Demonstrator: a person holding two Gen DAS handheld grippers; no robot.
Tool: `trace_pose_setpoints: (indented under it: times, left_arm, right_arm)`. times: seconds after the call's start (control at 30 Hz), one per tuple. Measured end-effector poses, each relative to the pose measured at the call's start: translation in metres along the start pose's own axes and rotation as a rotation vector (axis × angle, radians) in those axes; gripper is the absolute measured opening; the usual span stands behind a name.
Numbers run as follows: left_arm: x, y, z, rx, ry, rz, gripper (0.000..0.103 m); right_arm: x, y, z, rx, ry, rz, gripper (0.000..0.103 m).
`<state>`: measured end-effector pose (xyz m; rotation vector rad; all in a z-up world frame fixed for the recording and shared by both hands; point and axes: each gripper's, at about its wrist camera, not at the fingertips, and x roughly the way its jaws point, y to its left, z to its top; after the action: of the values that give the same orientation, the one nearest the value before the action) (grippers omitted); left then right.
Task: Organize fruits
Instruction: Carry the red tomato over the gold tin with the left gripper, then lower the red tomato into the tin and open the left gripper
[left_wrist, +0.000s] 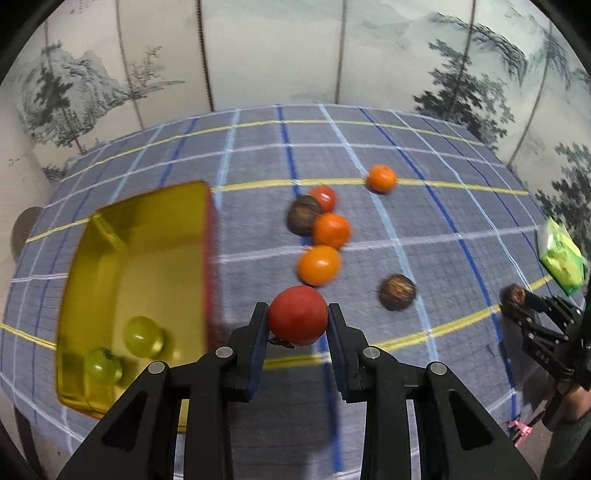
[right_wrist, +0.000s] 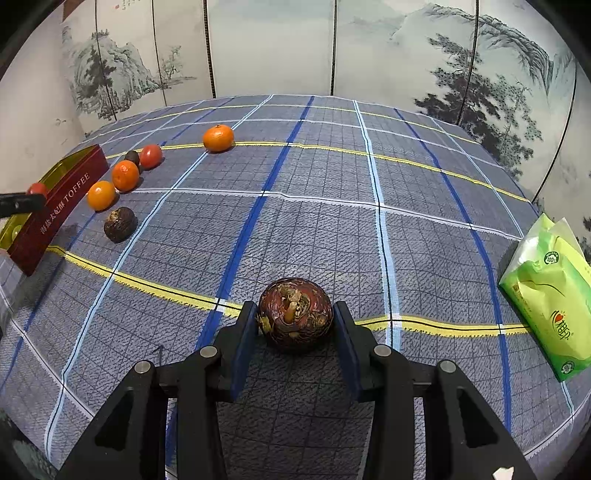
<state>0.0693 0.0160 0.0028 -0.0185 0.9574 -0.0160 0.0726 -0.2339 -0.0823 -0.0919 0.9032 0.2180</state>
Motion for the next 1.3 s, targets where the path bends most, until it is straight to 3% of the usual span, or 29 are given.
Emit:
trace_pose_setpoints:
  times: [0.23, 0.63, 0.9, 1.3]
  left_arm:
    - [-0.002, 0.054, 0.013, -0.068, -0.033, 0.084, 0.032]
    - [0.036, 0.137, 0.013, -0.145, 0.040, 0.200, 0.032]
    - [0.057, 0.159, 0.000, -0.173, 0.110, 0.195, 0.032]
    - [0.068, 0.166, -0.009, -0.178, 0.151, 0.211, 0.032]
  right_arm:
    - [0.000, 0.000, 0.000, 0.000, 0.000, 0.000, 0.039]
    - [0.000, 0.000, 0.000, 0.002, -0.003, 0.001, 0.039]
    - [0.000, 0.000, 0.000, 0.000, -0.002, 0.000, 0.039]
    - [0.000, 0.000, 0.000, 0.000, -0.003, 0.000, 0.039]
